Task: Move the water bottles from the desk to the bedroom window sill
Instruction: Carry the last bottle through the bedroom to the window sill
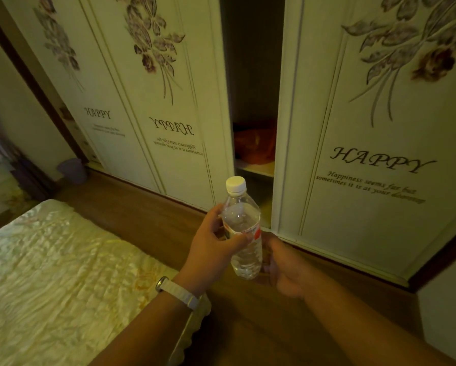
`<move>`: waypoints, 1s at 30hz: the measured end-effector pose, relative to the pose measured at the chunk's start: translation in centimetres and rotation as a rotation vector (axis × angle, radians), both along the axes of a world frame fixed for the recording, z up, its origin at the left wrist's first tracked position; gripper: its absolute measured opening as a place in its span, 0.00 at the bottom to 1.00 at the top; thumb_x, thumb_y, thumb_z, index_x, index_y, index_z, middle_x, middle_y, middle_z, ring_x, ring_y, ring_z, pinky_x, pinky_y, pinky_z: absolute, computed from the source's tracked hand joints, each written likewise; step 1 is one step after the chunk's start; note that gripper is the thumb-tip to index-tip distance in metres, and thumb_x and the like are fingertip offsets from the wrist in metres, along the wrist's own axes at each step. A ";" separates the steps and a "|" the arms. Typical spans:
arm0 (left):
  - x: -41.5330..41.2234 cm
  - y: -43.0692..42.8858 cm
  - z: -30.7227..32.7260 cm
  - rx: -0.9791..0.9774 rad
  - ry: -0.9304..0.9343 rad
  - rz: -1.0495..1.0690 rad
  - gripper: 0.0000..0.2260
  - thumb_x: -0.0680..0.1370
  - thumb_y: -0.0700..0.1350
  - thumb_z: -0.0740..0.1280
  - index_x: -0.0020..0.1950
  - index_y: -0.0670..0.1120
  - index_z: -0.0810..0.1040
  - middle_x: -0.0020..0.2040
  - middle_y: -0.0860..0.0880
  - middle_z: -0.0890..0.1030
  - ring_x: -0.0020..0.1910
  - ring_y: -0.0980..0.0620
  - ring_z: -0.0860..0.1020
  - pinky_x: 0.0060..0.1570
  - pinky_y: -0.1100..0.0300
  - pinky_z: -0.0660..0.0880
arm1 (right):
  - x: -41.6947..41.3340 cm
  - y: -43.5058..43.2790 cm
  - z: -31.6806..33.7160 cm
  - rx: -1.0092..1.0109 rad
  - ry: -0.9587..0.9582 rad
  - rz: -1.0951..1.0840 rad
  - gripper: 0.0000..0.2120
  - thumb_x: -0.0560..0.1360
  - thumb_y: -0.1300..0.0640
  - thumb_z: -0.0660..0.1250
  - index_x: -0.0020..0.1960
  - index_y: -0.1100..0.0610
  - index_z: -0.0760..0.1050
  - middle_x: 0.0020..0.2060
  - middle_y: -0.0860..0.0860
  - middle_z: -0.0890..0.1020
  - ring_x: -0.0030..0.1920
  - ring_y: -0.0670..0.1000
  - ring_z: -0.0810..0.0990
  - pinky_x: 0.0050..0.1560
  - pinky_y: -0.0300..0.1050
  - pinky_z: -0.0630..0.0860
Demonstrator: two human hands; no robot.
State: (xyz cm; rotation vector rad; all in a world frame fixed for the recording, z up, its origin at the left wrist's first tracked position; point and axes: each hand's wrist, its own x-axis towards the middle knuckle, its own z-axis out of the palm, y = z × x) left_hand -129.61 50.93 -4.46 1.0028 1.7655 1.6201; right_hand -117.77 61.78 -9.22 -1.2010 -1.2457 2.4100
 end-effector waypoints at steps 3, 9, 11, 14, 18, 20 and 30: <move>-2.0 3.0 0.3 -0.006 0.007 -0.002 0.27 0.70 0.40 0.78 0.65 0.59 0.75 0.57 0.55 0.84 0.56 0.54 0.82 0.57 0.48 0.79 | -2.1 2.9 0.2 -0.014 -0.013 0.002 0.20 0.79 0.40 0.61 0.60 0.53 0.79 0.55 0.57 0.85 0.54 0.59 0.83 0.53 0.54 0.78; -7.7 8.6 -1.2 -0.024 -0.024 0.014 0.27 0.70 0.40 0.78 0.63 0.63 0.74 0.56 0.56 0.84 0.56 0.55 0.82 0.55 0.52 0.80 | -7.9 9.0 -1.6 -0.018 -0.032 0.034 0.22 0.78 0.39 0.62 0.62 0.52 0.79 0.56 0.58 0.85 0.60 0.62 0.81 0.63 0.62 0.75; -10.3 10.5 -2.1 -0.028 -0.040 0.035 0.27 0.70 0.40 0.78 0.61 0.65 0.74 0.56 0.57 0.84 0.55 0.56 0.82 0.54 0.54 0.79 | -10.4 10.9 -2.5 -0.028 -0.039 0.041 0.22 0.79 0.39 0.60 0.62 0.52 0.79 0.56 0.57 0.85 0.60 0.63 0.81 0.66 0.64 0.73; -14.8 13.6 -3.5 -0.031 -0.054 0.033 0.28 0.70 0.42 0.78 0.64 0.62 0.74 0.57 0.57 0.83 0.56 0.55 0.81 0.54 0.54 0.79 | -14.6 13.6 -2.8 -0.026 -0.055 0.030 0.22 0.79 0.39 0.60 0.61 0.54 0.80 0.54 0.57 0.85 0.58 0.63 0.81 0.64 0.61 0.74; -20.9 17.8 -3.7 -0.001 -0.070 0.013 0.26 0.71 0.41 0.77 0.65 0.59 0.74 0.57 0.55 0.83 0.56 0.54 0.82 0.53 0.55 0.81 | -20.4 17.7 -2.1 -0.014 -0.067 -0.005 0.21 0.78 0.42 0.62 0.60 0.56 0.80 0.57 0.60 0.83 0.61 0.65 0.79 0.65 0.65 0.72; -23.8 19.6 -3.5 -0.005 -0.074 0.008 0.27 0.71 0.42 0.77 0.65 0.59 0.73 0.57 0.55 0.83 0.56 0.53 0.82 0.53 0.54 0.81 | -23.0 19.5 -1.5 -0.008 -0.068 -0.004 0.20 0.78 0.43 0.62 0.61 0.55 0.79 0.57 0.60 0.84 0.60 0.64 0.80 0.63 0.65 0.74; -36.6 24.3 -1.8 0.033 -0.066 0.069 0.28 0.69 0.45 0.78 0.67 0.57 0.74 0.58 0.51 0.84 0.56 0.50 0.82 0.57 0.43 0.80 | -36.4 25.0 0.0 -0.011 -0.039 0.062 0.21 0.78 0.42 0.63 0.64 0.54 0.77 0.60 0.59 0.82 0.60 0.61 0.81 0.48 0.52 0.81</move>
